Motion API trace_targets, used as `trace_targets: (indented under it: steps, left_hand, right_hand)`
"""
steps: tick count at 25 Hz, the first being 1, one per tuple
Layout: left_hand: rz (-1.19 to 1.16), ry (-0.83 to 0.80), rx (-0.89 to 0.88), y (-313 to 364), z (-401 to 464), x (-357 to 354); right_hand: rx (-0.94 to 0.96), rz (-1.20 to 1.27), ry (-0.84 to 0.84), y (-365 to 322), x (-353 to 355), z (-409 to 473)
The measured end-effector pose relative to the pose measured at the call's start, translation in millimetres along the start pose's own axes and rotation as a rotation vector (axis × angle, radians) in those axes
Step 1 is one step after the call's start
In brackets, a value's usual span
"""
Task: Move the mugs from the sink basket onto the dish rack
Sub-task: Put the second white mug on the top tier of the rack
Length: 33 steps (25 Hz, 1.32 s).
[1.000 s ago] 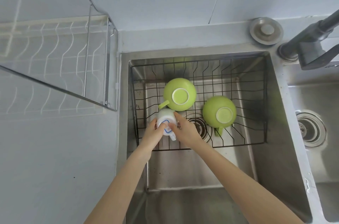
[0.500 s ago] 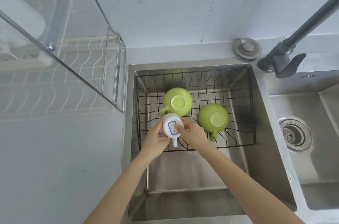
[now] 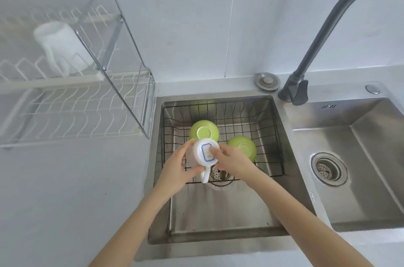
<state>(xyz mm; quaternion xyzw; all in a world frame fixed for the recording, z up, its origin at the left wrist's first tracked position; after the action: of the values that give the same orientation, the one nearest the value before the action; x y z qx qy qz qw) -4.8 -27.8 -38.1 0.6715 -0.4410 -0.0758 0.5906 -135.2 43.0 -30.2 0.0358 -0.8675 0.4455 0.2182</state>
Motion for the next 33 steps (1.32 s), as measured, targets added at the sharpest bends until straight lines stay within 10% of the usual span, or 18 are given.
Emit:
trace_targets:
  steps: [16,33]
  left_hand:
    - [-0.237,0.152,-0.133,58.9,-65.9,7.6]
    - [-0.157,0.132,-0.281,51.2,-97.3,125.4]
  right_hand:
    - [0.510,-0.316,0.026,-42.8,43.9,-84.8]
    - [0.630,-0.169,0.196,-136.8,-23.8,-112.2]
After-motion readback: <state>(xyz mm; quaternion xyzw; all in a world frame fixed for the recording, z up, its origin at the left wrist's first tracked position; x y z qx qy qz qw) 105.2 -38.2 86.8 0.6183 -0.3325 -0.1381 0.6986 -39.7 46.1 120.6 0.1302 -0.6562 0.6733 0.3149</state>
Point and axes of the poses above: each hand's wrist, its own z-axis towards the middle knuckle, its own x-axis out of the back of the hand, y = z × x, the point moved 5 cm from there along z, towards the middle knuckle, and after that the axes turned 1 degree about x, right-handed, at the moved point
